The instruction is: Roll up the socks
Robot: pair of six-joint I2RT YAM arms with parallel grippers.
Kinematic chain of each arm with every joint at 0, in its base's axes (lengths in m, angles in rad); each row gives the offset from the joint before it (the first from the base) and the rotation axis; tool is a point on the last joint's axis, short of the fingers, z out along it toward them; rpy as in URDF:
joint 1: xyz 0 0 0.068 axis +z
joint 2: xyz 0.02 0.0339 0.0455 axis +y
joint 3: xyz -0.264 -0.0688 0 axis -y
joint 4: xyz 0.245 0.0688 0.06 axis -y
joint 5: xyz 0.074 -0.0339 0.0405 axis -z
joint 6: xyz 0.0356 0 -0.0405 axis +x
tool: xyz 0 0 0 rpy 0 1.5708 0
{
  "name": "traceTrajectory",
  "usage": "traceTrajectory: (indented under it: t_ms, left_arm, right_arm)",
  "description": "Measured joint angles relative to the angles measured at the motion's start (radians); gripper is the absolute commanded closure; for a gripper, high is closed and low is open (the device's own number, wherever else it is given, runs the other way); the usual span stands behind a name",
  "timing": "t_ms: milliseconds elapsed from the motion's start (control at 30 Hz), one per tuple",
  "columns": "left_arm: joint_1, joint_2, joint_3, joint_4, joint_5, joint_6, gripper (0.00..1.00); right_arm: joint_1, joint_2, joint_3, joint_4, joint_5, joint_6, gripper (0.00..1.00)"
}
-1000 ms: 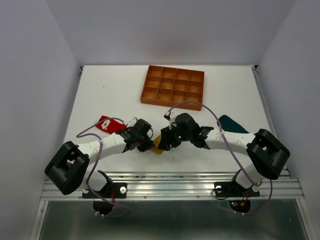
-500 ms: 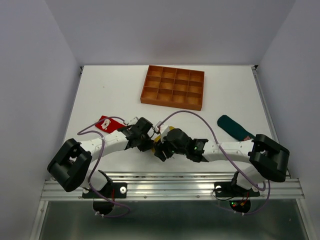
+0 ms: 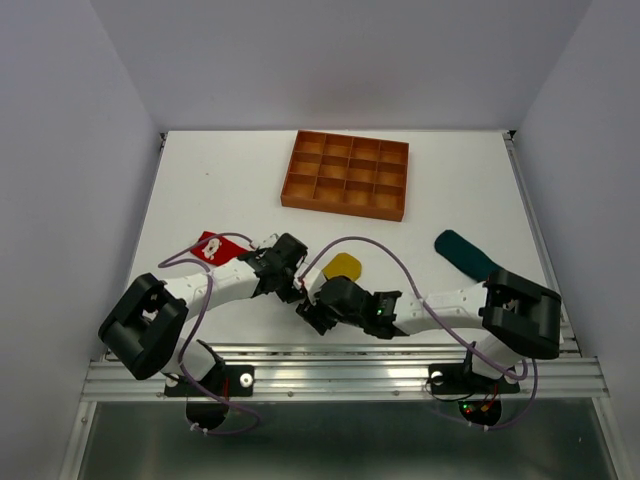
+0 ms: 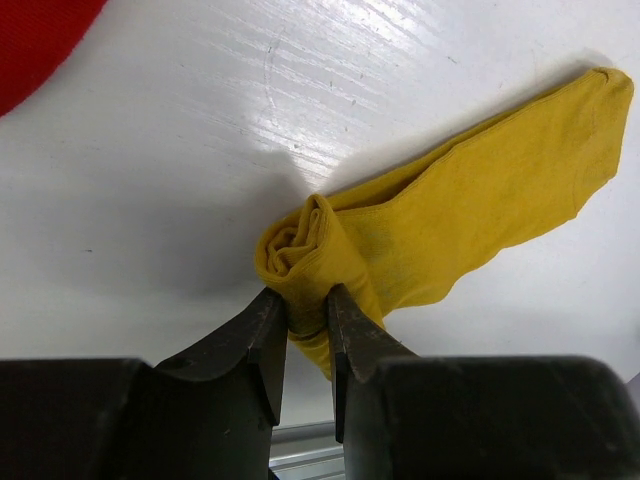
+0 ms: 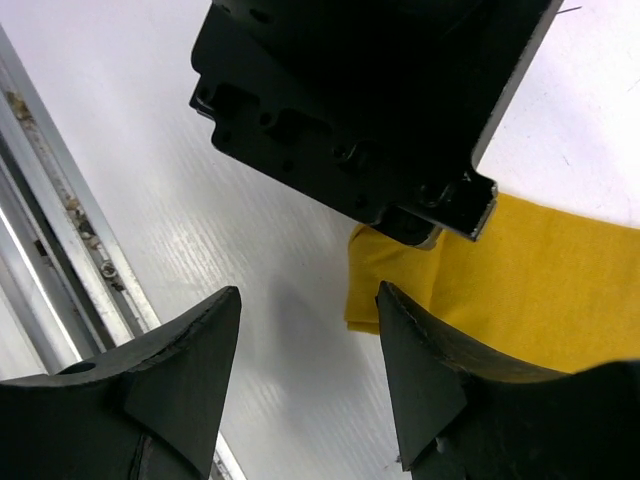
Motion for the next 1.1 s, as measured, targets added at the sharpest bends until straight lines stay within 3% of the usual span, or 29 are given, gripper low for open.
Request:
traceTrajectory:
  t_ms: [533,900,1100]
  left_arm:
    - [0.000,0.002,0.003,-0.002,0.004,-0.002,1.00]
    - [0.000,0.008,0.008,-0.008,0.006,-0.002,1.00]
    - [0.005,0.012,0.010,-0.010,0.014,-0.008,1.00]
  right_arm:
    - [0.037,0.052,0.019,-0.004,0.136,-0.096,0.38]
    - [0.048,0.105,0.051,-0.006,0.192,-0.119,0.43]
    - [0.064,0.132,0.062,-0.003,0.252,-0.120,0.54]
